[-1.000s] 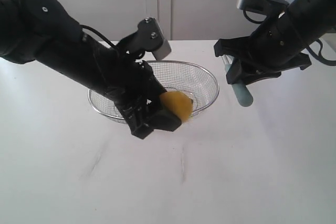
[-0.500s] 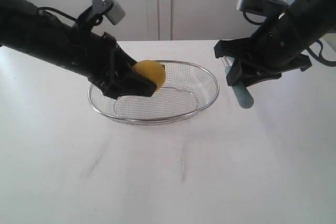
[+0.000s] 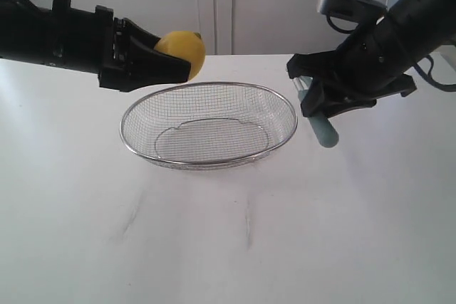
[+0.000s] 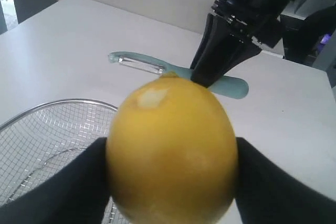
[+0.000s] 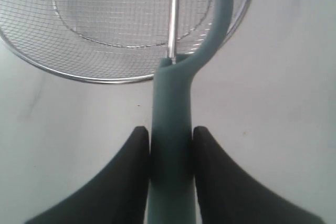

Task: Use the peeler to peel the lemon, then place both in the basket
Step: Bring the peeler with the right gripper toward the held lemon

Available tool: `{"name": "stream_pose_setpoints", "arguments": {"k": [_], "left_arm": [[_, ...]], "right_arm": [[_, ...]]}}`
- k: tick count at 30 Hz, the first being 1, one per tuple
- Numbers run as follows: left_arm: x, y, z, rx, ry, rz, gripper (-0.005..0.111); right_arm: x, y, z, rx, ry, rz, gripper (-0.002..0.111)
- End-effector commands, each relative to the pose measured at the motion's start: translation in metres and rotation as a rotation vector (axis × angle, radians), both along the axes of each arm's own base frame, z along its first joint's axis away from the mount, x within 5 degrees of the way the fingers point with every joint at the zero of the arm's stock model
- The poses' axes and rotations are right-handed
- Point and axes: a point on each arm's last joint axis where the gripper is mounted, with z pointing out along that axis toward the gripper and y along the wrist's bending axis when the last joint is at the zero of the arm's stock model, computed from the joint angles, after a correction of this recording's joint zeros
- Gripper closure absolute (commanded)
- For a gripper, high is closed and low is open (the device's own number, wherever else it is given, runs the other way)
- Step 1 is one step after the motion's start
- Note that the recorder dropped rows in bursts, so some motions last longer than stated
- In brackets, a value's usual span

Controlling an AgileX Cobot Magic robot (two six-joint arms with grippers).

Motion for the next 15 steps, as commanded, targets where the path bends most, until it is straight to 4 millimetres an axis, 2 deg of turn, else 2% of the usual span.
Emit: {"name": "stream_pose_setpoints", "arguments": {"k": [1,7,11,15], "left_arm": [[-0.001,0.0,0.006,-0.035,-0.039,-0.013,0.107],[-0.001,0.0,0.006,-0.029,-0.07,-0.022,0.107],[-0.001,0.0,0.006,-0.025,-0.09,-0.028,0.107],[0.0,0.001,0.005,-0.014,-0.118,-0.019,0.107]], "right_arm": [[-0.002,0.004,0.007,0.086,-0.028,0.042,0.108],[0.0,0.009,0.005,0.131,-0.021,0.056,0.108],[0.007,0.019,-0.006,0.22,0.004,0.101,0.108],[0.011,0.027,-0.008,0.306,-0.004,0.128,0.108]]}}
